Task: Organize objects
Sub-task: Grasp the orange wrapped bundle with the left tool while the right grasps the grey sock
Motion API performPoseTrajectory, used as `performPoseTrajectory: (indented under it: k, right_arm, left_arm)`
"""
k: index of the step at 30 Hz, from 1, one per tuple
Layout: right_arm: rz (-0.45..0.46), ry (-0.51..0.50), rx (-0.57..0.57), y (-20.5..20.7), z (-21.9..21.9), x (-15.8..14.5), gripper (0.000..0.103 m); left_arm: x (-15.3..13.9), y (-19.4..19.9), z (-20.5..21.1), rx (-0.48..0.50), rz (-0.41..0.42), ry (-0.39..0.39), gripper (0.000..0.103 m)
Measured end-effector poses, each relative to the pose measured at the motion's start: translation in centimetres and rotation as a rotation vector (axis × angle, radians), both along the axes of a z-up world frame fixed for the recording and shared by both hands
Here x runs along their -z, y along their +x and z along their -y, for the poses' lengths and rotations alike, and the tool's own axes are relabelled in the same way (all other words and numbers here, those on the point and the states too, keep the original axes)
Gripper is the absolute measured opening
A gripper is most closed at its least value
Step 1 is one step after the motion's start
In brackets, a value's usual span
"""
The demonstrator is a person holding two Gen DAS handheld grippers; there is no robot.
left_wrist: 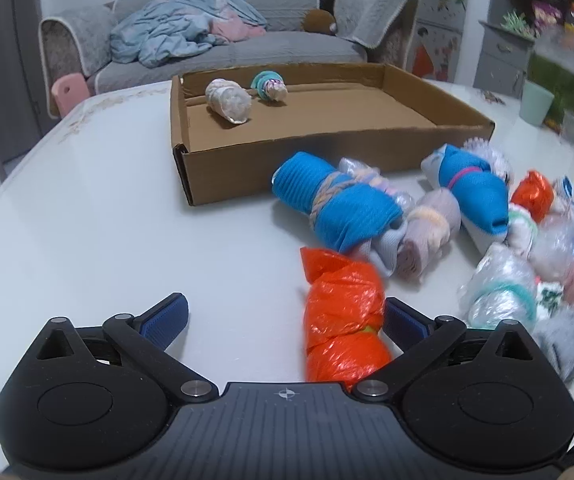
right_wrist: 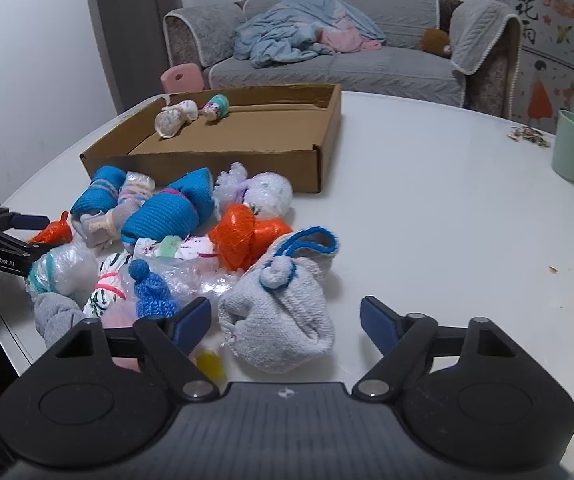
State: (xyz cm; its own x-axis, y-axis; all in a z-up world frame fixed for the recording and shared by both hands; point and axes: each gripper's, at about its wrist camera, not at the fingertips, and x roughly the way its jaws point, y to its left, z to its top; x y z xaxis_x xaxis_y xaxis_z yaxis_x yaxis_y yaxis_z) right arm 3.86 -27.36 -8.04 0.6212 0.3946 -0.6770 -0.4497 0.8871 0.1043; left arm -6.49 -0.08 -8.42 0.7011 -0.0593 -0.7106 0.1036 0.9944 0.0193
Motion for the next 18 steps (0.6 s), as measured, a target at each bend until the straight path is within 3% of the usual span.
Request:
performPoseTrajectory:
  k: [4, 10, 13, 15, 18]
  right_arm:
    - [-0.021, 0.0, -0.024, 0.1, -0.2, 0.6, 0.052]
    - [-0.016, 0.021, -0.026, -0.8, 0.8, 1.0, 0.045]
    - [-0.011, 0.03, -0.027, -1.0, 1.1, 0.9, 0.043]
    - [-0.011, 0.031, -0.029, -1.0, 1.3, 0.8, 0.043]
    - [-0.011, 0.039, -0.027, -1.1, 1.6, 0.5, 0.042]
  left_arm:
    - [0.0, 0.0, -0.2, 0.01, 0.002, 0.002, 0.103]
    - [0.0, -0.3, -0.5, 0.019, 0.013, -0.005, 0.1]
    - [-0.4, -0.5, -0.3, 0.047, 0.021, -0.01, 0.081]
    - [-0.7, -0.6, -0.1, 0.062, 0.02, -0.014, 0.06]
    - [-1.0, -0.7, -0.2, 0.072, 0.008, -0.026, 0.044]
